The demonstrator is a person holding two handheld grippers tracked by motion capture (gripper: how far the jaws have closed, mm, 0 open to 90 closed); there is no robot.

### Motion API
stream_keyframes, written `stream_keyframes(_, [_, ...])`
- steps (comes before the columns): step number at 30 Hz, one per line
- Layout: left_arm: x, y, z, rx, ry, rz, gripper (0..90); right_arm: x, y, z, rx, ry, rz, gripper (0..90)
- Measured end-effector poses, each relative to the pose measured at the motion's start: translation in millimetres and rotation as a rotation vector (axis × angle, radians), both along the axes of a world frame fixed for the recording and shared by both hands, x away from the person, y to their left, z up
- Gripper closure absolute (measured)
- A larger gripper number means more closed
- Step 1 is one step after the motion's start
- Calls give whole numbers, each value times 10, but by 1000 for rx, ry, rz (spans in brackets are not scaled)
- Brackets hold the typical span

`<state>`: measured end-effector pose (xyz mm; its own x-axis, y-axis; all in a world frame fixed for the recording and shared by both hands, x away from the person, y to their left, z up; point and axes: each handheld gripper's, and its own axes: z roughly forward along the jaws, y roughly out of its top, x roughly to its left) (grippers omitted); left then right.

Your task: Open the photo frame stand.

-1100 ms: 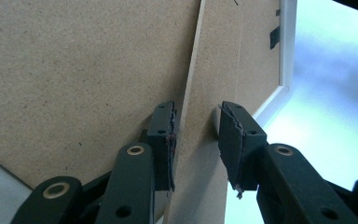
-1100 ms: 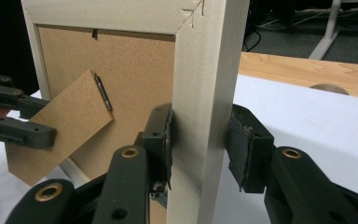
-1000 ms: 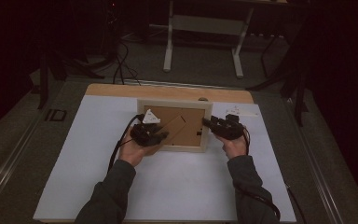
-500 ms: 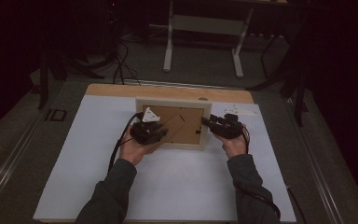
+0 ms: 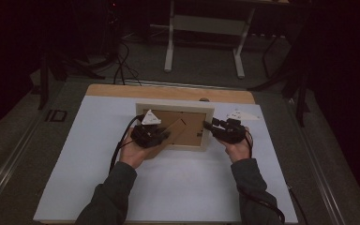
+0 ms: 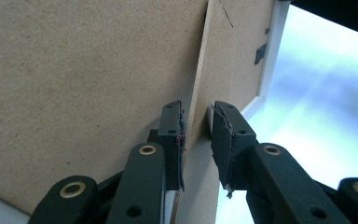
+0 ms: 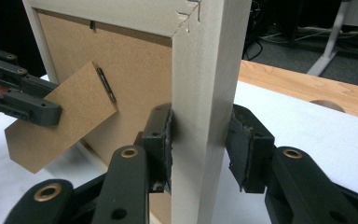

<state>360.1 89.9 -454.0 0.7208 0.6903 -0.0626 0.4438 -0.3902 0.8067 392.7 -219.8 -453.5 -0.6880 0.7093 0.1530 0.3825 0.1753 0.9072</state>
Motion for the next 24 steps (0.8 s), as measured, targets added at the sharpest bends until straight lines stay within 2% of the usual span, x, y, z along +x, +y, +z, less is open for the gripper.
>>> stream_keyframes(14, [-68,-29,-3,33,-23,-19,754,-92,-13,8,-11,-23,21,615])
stream_keyframes(24, [-36,-30,-13,47,-32,-14,752,-143,-8,-2,-14,-41,15,617])
